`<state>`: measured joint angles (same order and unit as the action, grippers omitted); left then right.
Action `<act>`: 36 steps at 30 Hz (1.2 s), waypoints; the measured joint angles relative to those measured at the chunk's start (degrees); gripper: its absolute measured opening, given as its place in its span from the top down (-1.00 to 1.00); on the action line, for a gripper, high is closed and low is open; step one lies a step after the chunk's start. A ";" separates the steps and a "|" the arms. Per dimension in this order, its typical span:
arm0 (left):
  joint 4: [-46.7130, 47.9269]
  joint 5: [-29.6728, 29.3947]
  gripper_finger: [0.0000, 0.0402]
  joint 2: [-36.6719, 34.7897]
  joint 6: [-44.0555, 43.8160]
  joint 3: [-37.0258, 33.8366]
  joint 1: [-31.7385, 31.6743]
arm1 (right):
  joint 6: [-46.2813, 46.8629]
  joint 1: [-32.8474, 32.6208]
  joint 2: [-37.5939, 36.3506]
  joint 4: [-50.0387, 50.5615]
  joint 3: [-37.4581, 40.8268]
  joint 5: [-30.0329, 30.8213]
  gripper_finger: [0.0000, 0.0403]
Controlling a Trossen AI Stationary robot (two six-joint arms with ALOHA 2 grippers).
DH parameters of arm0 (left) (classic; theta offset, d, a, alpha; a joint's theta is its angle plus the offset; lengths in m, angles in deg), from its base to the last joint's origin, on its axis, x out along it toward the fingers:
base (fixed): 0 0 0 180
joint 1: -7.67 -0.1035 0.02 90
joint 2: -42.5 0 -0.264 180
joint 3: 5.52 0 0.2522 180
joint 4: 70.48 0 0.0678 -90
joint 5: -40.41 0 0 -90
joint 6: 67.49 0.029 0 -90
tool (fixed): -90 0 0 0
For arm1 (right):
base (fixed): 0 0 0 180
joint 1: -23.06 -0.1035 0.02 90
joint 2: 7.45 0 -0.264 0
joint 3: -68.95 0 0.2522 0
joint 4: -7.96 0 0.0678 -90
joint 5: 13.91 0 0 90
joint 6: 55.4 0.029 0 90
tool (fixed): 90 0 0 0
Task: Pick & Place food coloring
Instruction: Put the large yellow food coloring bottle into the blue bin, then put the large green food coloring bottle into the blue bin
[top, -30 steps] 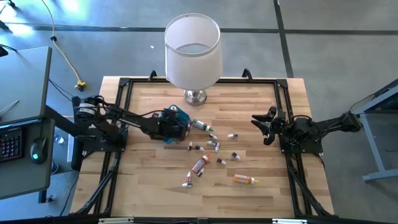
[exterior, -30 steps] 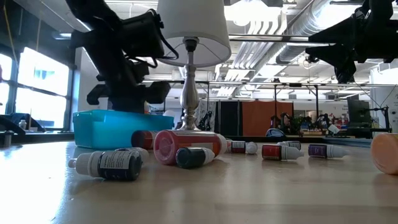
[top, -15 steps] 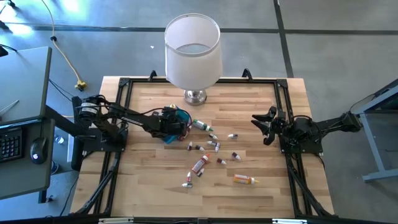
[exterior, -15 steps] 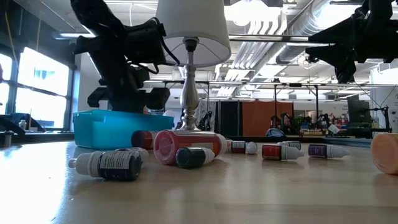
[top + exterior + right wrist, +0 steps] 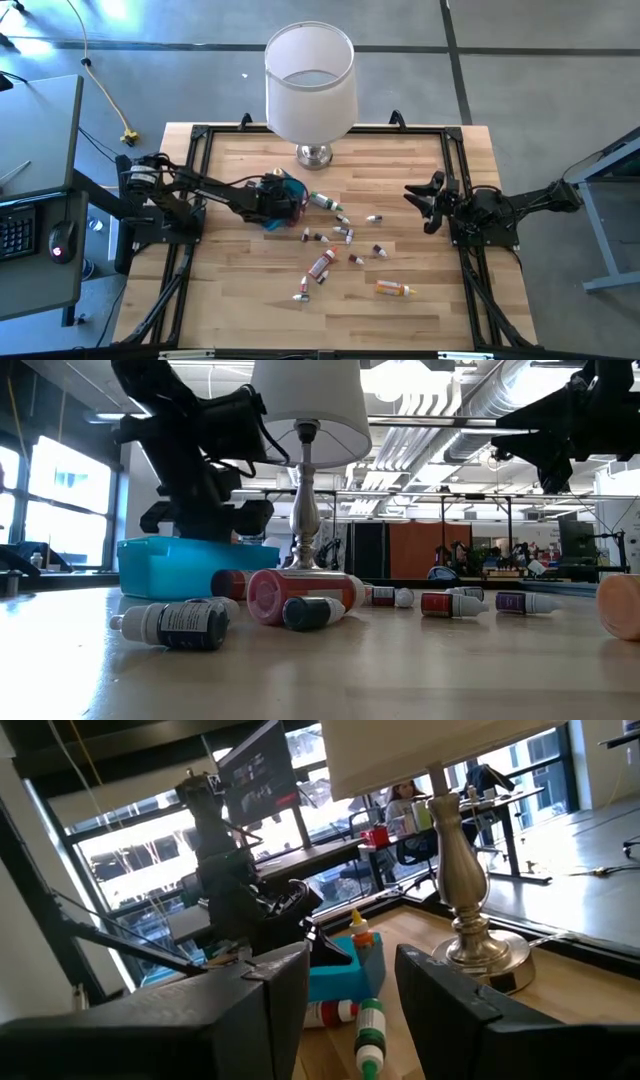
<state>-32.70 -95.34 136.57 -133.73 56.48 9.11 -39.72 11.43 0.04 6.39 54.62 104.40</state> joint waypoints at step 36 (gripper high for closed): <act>8.03 24.57 0.61 0.41 52.13 29.11 6.67 | -5.50 -0.05 12.53 -12.68 -0.01 -8.11 0.28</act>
<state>-24.67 -70.78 136.98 -81.60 85.59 15.78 -45.22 11.37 12.58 -6.28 54.61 96.29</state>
